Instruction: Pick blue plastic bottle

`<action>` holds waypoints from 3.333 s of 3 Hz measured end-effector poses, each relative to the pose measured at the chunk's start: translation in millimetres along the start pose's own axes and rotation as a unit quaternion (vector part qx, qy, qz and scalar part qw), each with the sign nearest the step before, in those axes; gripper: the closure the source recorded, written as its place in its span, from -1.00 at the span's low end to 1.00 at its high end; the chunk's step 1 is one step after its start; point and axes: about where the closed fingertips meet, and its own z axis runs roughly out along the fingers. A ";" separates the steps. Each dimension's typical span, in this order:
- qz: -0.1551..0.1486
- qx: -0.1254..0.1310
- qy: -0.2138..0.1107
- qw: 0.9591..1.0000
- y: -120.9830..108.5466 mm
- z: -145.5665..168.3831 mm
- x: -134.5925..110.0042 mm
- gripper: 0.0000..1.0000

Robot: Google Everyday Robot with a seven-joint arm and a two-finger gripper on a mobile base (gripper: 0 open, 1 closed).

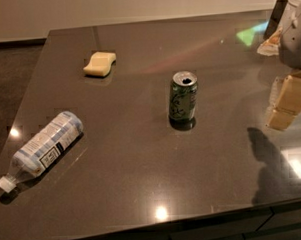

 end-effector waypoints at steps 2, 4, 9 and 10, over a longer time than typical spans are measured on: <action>-0.091 -0.004 -0.050 0.995 -15.0 4.5 -64.2 -1.00; -0.216 -0.023 -0.083 0.973 -15.2 19.3 -147.7 -1.00; -0.478 -0.067 -0.059 0.874 50.1 56.0 -259.8 -1.00; -0.478 -0.066 -0.058 0.874 49.6 55.2 -259.8 -1.00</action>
Offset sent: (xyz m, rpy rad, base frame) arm 0.0447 0.0972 0.0169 0.0678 -0.0580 0.3339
